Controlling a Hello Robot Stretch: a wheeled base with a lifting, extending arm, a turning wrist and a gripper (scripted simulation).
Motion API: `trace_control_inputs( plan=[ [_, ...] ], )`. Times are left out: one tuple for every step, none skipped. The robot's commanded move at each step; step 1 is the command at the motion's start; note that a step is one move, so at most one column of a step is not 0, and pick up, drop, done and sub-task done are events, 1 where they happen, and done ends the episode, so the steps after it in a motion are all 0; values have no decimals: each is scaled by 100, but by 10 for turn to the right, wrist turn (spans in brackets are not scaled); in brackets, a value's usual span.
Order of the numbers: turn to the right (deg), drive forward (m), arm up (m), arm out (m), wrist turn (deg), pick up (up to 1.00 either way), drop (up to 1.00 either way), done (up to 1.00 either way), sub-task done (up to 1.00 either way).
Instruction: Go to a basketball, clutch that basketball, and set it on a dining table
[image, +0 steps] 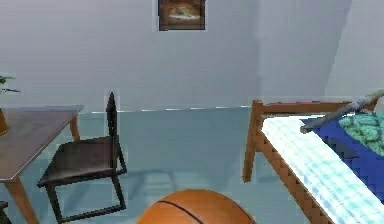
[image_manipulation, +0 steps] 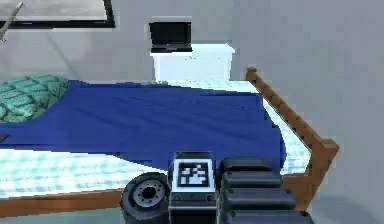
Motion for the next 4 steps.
trace_control_inputs(
  plan=[
    [0,100,0,0,0,0,0,0,0],
    [-270,0,0,0,0,0,0,0,0],
    [0,5,0,0,0,0,0,0,0],
    [390,0,0,0,0,0,0,0,0]
  ],
)
